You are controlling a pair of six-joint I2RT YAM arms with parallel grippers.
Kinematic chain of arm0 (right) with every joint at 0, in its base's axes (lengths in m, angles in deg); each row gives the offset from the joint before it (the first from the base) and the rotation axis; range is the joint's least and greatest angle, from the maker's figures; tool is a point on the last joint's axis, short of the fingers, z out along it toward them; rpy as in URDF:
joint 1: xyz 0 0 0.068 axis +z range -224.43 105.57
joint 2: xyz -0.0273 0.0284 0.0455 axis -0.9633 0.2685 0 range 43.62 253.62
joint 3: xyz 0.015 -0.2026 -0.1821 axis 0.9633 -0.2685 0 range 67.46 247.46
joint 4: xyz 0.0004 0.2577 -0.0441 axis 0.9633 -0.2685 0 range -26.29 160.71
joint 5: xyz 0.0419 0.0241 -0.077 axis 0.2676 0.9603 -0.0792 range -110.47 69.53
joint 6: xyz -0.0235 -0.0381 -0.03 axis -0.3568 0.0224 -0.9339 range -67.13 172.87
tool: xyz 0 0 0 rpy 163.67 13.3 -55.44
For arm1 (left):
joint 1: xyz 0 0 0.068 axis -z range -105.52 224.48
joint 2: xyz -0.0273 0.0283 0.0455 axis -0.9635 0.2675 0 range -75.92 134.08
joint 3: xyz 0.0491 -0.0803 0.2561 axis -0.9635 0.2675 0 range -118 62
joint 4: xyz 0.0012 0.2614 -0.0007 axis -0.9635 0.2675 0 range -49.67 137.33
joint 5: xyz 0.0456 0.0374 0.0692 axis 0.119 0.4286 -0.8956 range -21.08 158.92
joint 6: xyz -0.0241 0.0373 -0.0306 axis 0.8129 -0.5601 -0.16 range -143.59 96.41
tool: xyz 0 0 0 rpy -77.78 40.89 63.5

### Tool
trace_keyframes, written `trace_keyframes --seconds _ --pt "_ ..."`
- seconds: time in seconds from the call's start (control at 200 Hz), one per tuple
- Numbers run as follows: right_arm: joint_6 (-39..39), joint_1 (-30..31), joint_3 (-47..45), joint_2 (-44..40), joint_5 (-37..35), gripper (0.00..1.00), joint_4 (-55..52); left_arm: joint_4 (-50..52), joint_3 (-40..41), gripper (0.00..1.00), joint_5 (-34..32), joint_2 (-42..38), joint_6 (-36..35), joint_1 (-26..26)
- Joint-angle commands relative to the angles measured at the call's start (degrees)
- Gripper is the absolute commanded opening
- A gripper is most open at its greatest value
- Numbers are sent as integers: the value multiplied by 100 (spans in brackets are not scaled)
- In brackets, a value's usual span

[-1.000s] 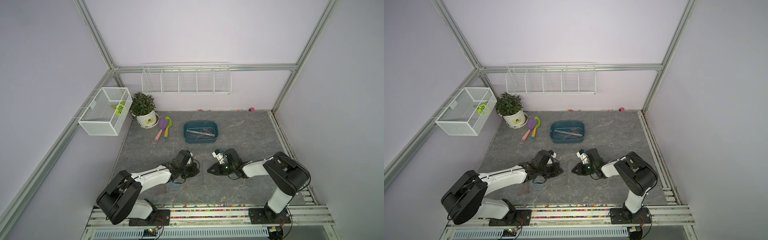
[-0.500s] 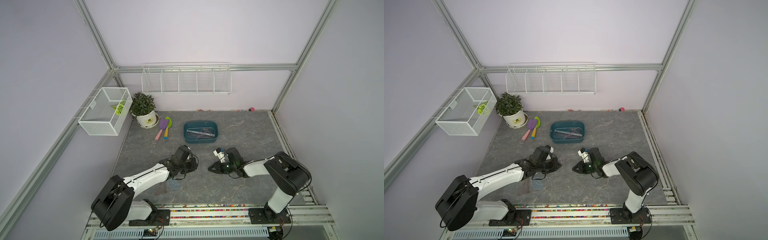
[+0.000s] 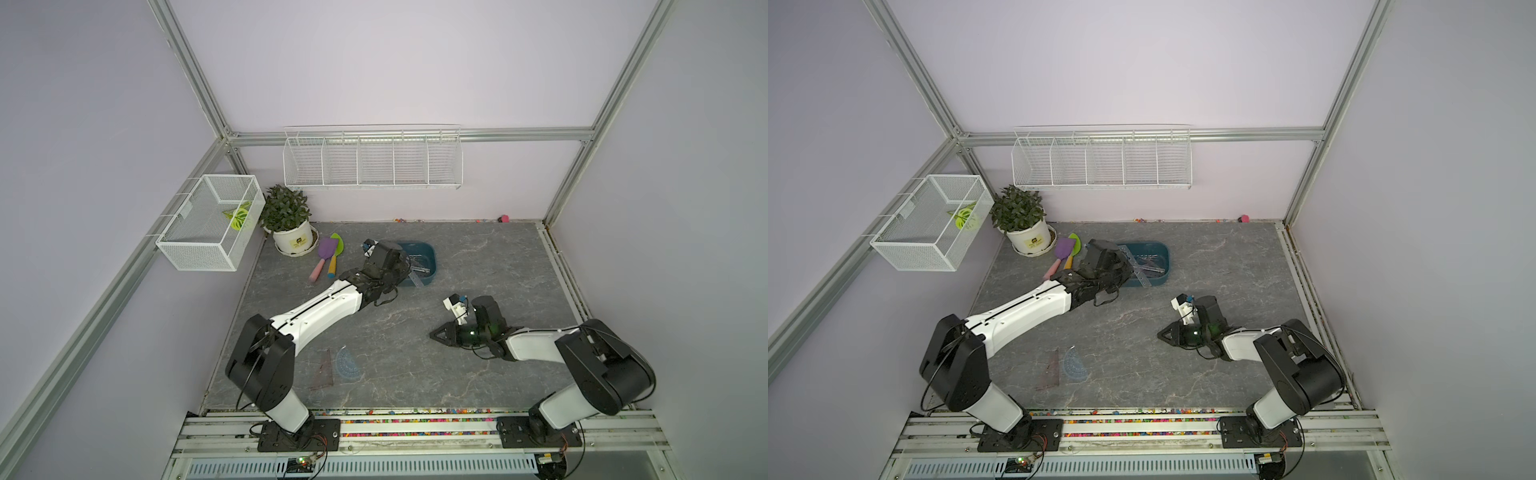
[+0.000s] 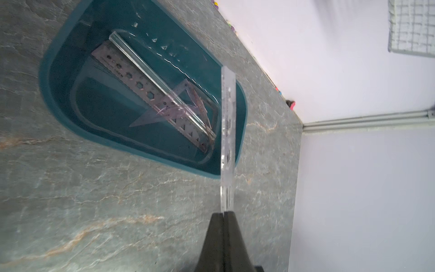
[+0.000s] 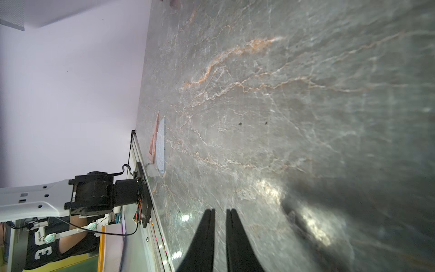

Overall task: Put the scattered rulers into the storage box
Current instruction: Place the ruler in the storage box.

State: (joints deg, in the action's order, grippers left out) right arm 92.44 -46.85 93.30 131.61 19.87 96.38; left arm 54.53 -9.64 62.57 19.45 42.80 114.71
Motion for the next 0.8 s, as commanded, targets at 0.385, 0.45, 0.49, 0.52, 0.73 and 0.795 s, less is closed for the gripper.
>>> trace_keyframes --seconds 0.385,0.45,0.49,0.52,0.73,0.795 --pt "-234 -193 -288 -420 265 16 -100 -25 -1337 0 -628 1910 1860 -88" --pt "-244 -205 -302 -444 267 16 -105 -52 -1477 0 -613 2083 1966 -102" --pt "-246 -208 -316 -448 258 16 -106 -68 -1563 0 -613 2178 1989 -104" --pt "-252 -213 -313 -447 261 16 -106 -52 -1633 0 -613 2243 2023 -103" --pt "-271 -243 -342 -484 263 16 -115 -86 -1945 0 -639 2602 2106 -112" --pt "-282 -252 -337 -476 261 16 -115 -122 -2017 0 -642 2681 2080 -112"
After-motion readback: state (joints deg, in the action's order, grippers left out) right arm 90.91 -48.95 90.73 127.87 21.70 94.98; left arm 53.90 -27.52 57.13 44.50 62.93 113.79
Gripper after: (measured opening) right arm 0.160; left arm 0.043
